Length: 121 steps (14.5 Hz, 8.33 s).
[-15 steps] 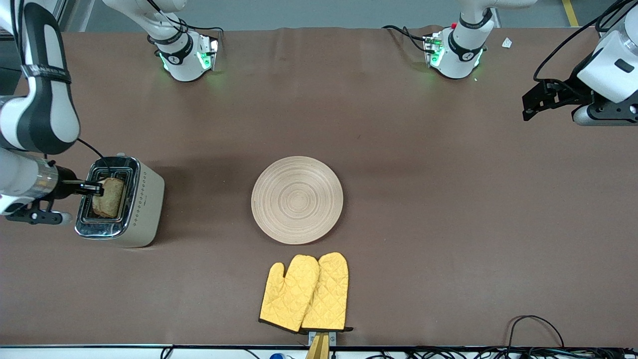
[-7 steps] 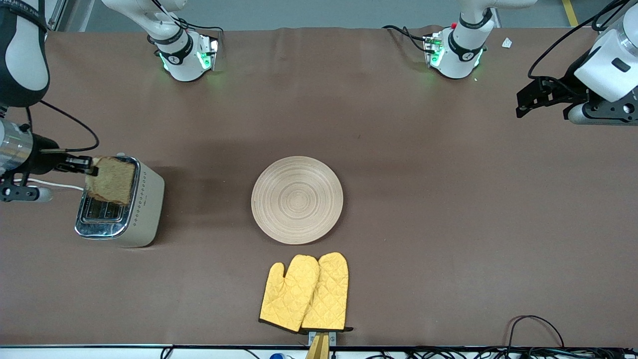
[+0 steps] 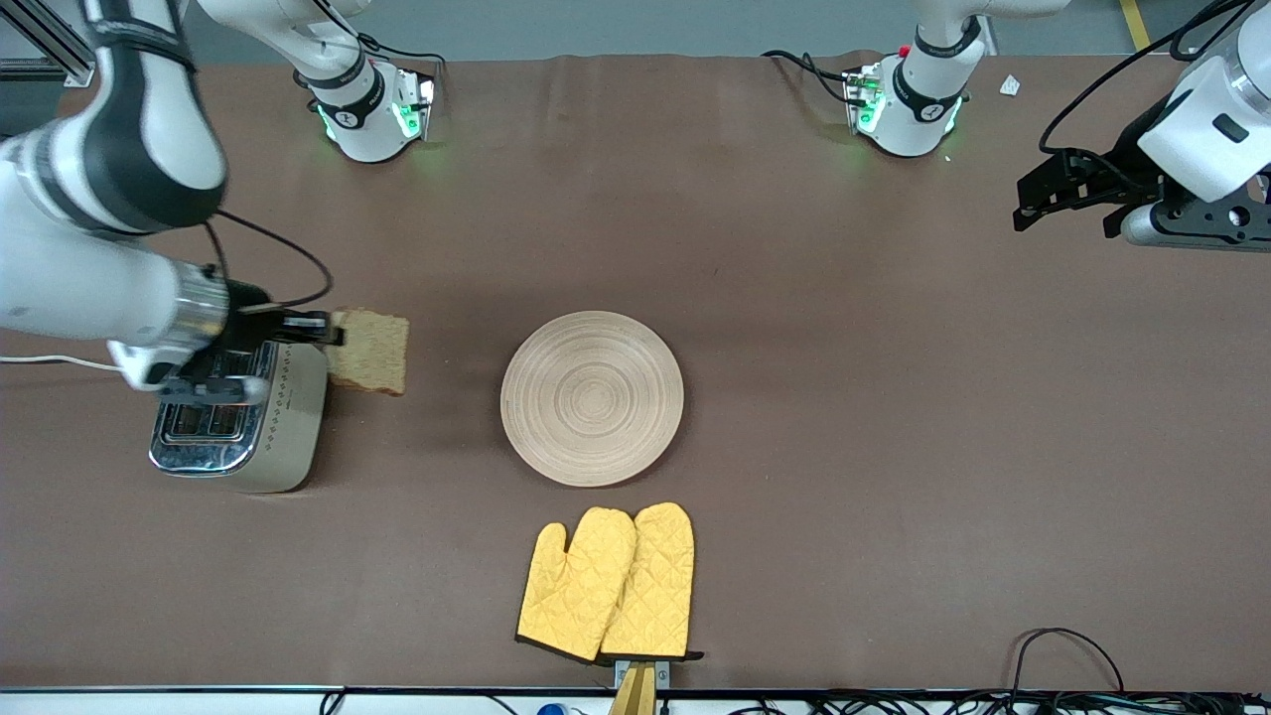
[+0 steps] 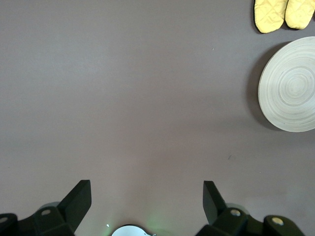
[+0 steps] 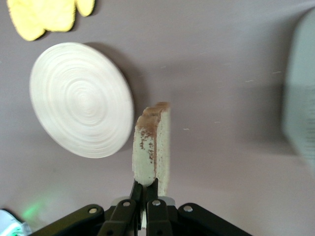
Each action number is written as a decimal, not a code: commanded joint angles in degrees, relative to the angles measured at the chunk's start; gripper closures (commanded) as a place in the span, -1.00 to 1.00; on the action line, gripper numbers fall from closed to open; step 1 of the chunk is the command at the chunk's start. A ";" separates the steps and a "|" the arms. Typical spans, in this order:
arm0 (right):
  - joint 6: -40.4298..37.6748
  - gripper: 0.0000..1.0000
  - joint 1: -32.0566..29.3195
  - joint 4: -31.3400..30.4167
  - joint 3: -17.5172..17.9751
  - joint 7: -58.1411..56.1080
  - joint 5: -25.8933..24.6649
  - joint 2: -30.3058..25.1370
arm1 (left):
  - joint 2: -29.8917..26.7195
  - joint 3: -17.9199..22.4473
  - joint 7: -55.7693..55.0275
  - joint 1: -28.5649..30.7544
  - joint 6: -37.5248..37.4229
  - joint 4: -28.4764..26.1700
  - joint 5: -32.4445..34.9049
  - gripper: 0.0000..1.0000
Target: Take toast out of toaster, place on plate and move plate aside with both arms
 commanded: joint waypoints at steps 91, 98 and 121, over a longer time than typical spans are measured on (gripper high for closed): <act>-10.11 -1.00 -0.57 12.84 -14.52 -12.38 -21.58 -7.83 | 48.85 -5.59 45.74 -8.72 40.95 -0.16 -69.65 1.00; -10.20 -1.00 -2.17 13.81 -13.27 -12.38 -20.97 -7.74 | 43.13 -5.59 44.69 4.01 31.57 -2.27 -62.37 1.00; -12.40 -1.00 -2.52 13.64 -12.30 -12.29 -21.41 -8.53 | 47.17 -6.03 48.99 36.29 19.77 -1.48 -46.10 0.97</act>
